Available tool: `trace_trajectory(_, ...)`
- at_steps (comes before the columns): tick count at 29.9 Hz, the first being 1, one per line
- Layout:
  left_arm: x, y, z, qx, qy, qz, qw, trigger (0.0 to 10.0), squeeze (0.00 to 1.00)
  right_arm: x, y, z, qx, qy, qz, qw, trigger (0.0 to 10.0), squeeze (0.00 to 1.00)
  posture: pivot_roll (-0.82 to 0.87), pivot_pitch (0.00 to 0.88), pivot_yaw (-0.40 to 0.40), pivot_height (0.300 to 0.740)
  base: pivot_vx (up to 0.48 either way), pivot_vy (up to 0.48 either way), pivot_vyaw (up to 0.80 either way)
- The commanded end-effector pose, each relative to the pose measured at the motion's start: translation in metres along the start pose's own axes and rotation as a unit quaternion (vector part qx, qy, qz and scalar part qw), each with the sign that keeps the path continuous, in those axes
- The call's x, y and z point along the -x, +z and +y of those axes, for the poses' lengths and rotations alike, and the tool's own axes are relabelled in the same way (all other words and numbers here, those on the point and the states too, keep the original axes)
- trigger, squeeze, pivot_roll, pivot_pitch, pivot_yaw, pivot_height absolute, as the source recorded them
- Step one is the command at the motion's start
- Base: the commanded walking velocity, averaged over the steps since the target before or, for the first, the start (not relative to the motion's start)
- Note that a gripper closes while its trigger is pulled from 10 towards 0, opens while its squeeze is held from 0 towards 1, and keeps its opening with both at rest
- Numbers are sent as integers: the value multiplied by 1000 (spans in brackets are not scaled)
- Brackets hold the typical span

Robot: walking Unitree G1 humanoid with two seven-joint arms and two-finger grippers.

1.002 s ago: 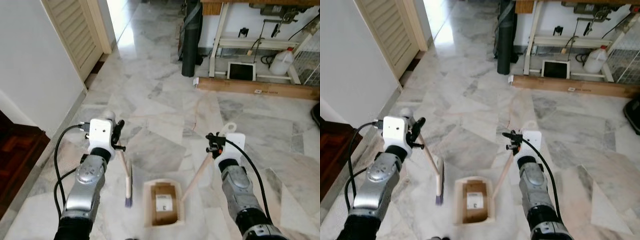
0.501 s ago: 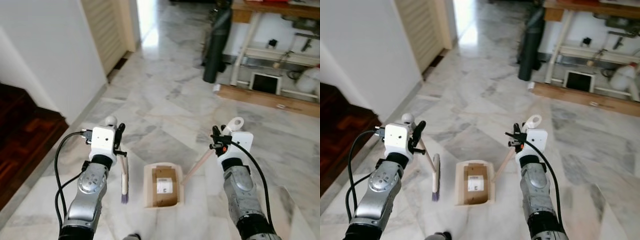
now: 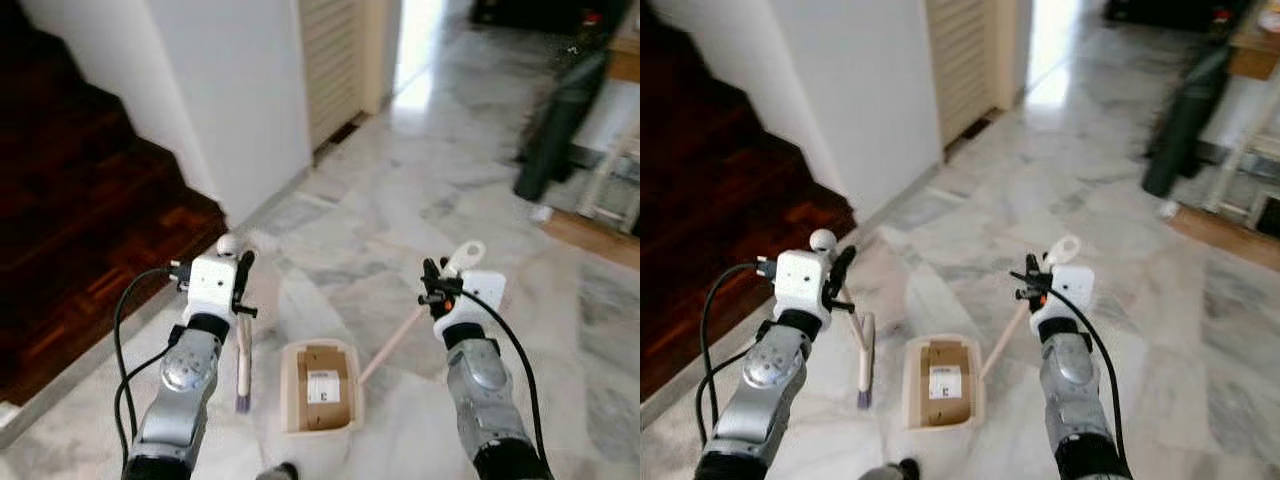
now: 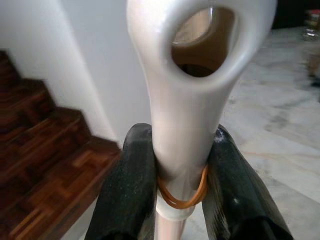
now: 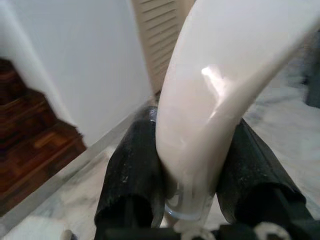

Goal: Sweep floor

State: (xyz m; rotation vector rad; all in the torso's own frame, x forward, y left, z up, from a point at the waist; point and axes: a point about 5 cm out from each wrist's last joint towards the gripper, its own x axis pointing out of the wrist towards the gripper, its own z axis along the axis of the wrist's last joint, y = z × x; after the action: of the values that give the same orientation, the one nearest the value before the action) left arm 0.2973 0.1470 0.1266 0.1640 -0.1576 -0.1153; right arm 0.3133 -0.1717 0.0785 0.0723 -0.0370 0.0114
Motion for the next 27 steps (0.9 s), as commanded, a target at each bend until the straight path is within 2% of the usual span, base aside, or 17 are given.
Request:
trace_trajectory(1,0,2,3,-11,7,-12,1000,10000,0,-5,16,4,-4,4,-34,999,10000,0,101,8,47,740,0,0,800)
trace_trajectory(27,-1,3,9,-13,27,-6,1000,10000,0,-11,23,5,-11,-1,-38,999,10000,0,113,58,40,740,0,0,800)
